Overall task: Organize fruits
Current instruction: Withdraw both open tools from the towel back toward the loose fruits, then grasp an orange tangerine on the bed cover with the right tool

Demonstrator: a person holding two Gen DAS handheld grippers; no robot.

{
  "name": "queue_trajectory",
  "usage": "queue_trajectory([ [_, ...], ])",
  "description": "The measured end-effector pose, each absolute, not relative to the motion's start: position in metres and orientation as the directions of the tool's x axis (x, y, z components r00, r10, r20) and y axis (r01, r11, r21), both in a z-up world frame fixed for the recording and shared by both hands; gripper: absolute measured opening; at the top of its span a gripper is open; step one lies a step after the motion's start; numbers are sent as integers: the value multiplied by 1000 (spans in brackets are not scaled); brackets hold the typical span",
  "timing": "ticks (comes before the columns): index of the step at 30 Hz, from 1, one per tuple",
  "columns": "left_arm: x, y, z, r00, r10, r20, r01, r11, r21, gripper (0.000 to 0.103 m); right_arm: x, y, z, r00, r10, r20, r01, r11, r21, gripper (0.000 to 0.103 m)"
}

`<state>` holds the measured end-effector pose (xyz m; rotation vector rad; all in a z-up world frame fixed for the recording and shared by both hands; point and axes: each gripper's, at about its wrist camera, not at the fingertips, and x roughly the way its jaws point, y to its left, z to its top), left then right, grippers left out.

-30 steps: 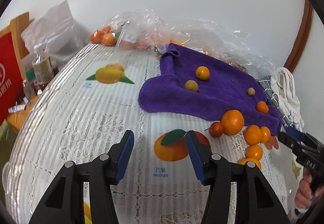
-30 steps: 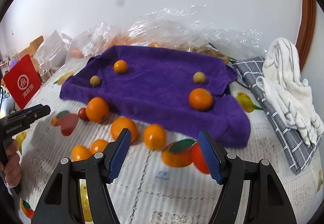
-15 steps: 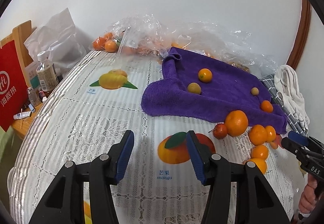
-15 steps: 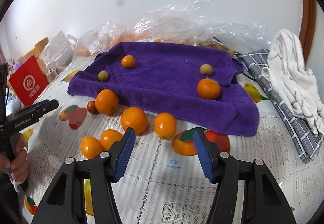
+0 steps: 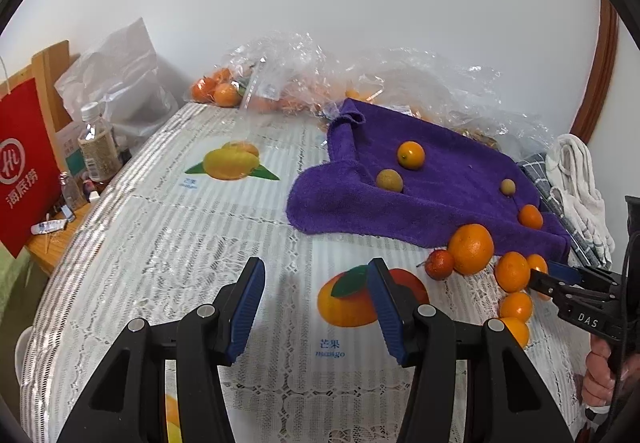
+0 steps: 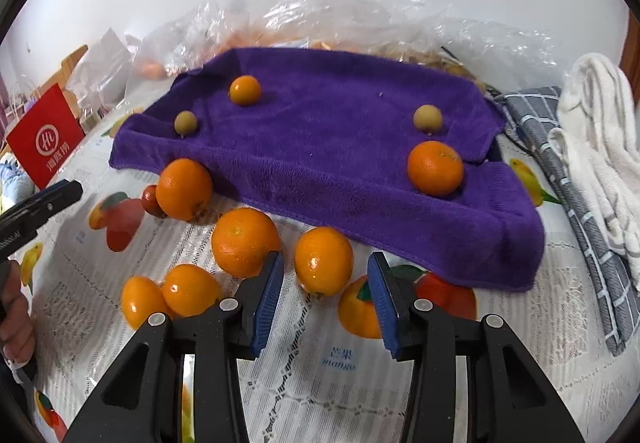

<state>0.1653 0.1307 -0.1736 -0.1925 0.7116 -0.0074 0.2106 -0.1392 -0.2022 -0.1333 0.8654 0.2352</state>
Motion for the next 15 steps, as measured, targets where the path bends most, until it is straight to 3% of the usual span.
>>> queue_trajectory([
  [6,163,130,-170,772,-56,-633,-63,984,-164,51,221,-138,-211,611,144,-778,-252,967,-19,44],
  [8,164,129,-170,771,-69,-633,-51,984,-170,51,221,-137,-212,618,136,-774,-249,968,-29,42],
  [10,165,127,-172,764,-66,-642,-51,985,-162,51,221,-136,-212,624,140,-769,-257,966,-32,32],
  [15,166,133,-174,760,-63,-647,-72,981,-180,51,215,-140,-207,629,149,-763,-253,967,-20,31],
])
